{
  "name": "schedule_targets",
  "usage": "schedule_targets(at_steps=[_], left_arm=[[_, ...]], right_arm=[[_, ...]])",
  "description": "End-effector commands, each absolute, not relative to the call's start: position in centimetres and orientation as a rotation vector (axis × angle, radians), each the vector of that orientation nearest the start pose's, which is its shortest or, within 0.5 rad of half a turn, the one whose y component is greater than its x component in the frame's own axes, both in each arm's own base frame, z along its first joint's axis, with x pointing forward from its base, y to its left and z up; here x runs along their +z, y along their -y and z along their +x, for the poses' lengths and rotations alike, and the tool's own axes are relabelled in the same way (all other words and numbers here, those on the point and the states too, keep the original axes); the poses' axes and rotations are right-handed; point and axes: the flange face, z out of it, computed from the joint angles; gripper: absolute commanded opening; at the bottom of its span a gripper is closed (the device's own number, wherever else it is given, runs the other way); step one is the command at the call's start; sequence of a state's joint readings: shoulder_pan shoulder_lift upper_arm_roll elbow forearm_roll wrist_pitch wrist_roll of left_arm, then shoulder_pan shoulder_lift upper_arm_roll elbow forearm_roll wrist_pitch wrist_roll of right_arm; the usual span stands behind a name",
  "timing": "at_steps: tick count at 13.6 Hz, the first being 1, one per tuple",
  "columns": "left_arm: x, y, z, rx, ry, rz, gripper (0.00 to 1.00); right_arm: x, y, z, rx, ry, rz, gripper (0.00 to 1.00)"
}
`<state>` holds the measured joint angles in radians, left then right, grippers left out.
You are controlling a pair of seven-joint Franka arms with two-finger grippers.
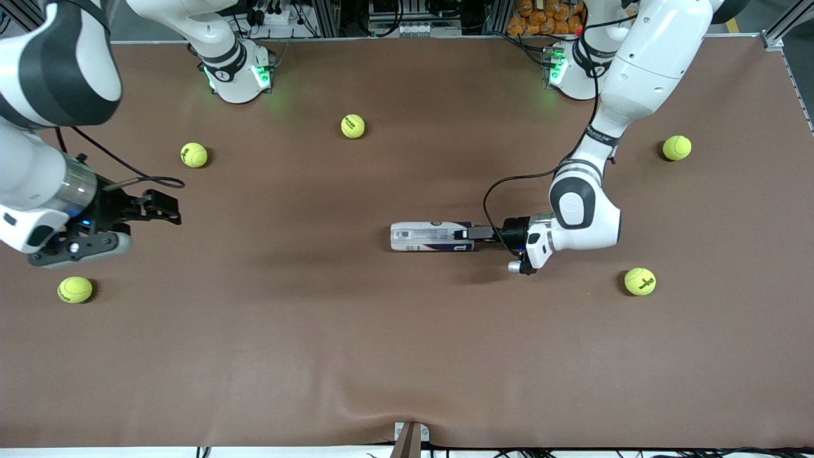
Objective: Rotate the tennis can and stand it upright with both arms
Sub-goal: 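Lift and rotate the can upright with the left gripper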
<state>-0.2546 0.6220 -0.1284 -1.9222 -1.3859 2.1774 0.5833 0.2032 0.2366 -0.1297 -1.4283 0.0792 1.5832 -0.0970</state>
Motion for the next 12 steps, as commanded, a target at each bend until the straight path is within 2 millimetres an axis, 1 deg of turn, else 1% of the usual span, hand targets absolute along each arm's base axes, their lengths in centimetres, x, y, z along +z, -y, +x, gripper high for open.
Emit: schedule_targets(at_steps=[1,2,3,4,5,6,7,8,9,10,12], left_arm=[[16.1,26.1,54.6,-0.217,-0.159,2.087,0.53],[16.2,26.0,54.7,-0.214,-0.159,2.087,0.35],[16.3,25.8,54.9,-0.209,-0.161,2.085,0.23],[16.5,26.0,55.0,-0.206,-0.157,2.085,0.22],[16.9,26.1,55.2,-0.203,-0.160,2.082,0.16],[17.2,26.3,55.4,-0.200,-0.160,2.080,0.08],[17.8,26.5,55.8,-0.191,-0.157,2.077,0.03],[18.0,26.5,56.0,-0.197,-0.167,2.080,0.00],[18.7,26.6,56.6,-0.202,-0.190,2.078,0.00],[19.9,27.1,57.1,-0.216,-0.208,2.084,0.00],[22.7,30.1,57.9,-0.278,-0.223,2.132,0.00]], right_arm=[[58.8,-2.5,59.4,0.114,0.112,-3.127,1.00],[59.7,-0.1,58.8,0.099,0.048,-3.127,1.00],[60.3,2.2,58.2,0.110,-0.012,-3.123,1.00],[61.1,4.4,57.4,0.114,-0.066,-3.115,1.00],[62.3,5.6,56.4,0.084,-0.092,-3.109,1.00],[63.0,5.9,55.5,0.071,-0.094,-3.104,1.00],[63.7,6.4,54.6,0.073,-0.108,-3.101,1.00],[64.2,6.7,53.9,0.083,-0.119,-3.098,1.00],[64.4,6.6,53.7,0.086,-0.117,-3.101,1.00],[64.5,6.4,53.6,0.081,-0.112,-3.103,1.00],[64.7,6.2,53.4,0.089,-0.103,-3.119,1.00]])
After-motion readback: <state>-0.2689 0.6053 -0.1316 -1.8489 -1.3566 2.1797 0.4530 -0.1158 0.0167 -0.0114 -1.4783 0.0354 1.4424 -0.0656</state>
